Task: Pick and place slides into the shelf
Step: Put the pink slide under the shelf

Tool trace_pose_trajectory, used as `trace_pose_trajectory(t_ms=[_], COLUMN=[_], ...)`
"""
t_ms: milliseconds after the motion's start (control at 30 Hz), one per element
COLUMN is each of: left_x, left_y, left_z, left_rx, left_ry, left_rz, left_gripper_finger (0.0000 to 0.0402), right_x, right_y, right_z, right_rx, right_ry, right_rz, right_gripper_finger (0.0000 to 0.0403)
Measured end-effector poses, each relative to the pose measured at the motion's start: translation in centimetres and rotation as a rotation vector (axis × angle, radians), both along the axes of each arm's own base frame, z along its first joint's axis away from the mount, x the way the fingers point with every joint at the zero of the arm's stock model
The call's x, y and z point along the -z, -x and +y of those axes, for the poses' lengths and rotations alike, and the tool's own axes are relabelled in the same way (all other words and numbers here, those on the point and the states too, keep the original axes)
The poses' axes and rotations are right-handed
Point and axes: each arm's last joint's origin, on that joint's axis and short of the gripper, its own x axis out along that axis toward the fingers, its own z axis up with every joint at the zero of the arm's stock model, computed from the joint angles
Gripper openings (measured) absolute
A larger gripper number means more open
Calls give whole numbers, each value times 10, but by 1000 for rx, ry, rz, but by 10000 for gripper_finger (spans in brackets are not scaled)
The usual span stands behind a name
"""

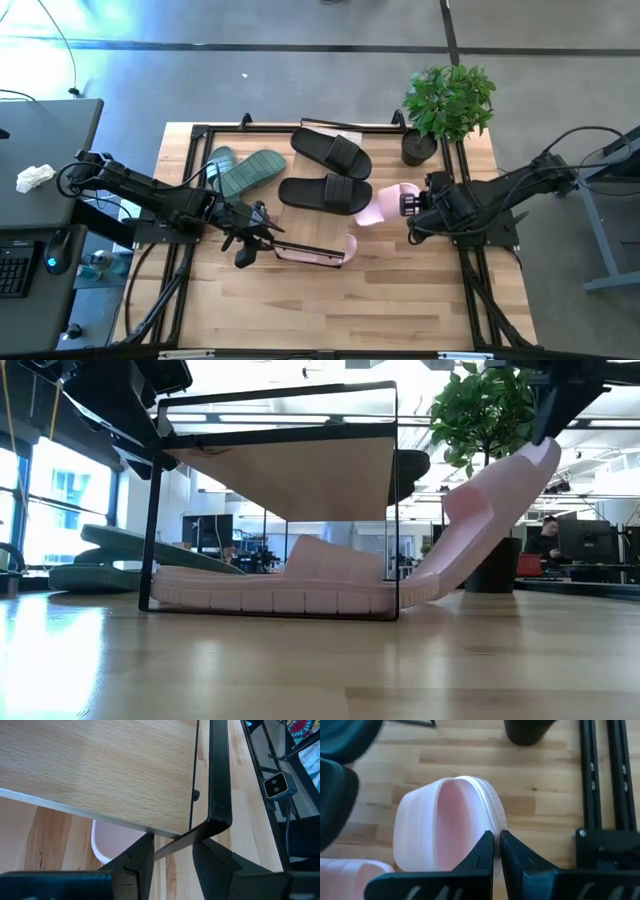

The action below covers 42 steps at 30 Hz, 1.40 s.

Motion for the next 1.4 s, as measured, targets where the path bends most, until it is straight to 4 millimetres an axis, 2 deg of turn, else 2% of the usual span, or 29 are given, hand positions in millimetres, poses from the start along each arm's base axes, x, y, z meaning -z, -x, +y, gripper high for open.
trace_pose_trajectory(t_ms=[233,500,900,1033,1200,1400], left_x=[0,0,0,0,0,0], left_y=[0,0,0,0,0,0], left_z=[0,0,0,0,0,0], left_rx=[-7,-6,-3,6,6,6], left_ry=[-8,-15,-18,-29,-30,-30], left_rz=[-2,-4,-4,-6,-6,-5], left_gripper_finger=[117,117,117,117,117,117], right_x=[8,25,64,77,88,126], right_y=[-14,-31,-62,-77,-82,-79], right_z=[0,2,8,11,11,11], right_rx=[50,77,165,142,148,159], right_ry=[-58,-69,-104,-115,-97,-128], right_rz=[-38,57,184,152,182,53], right_gripper_finger=[1,1,0,0,0,0])
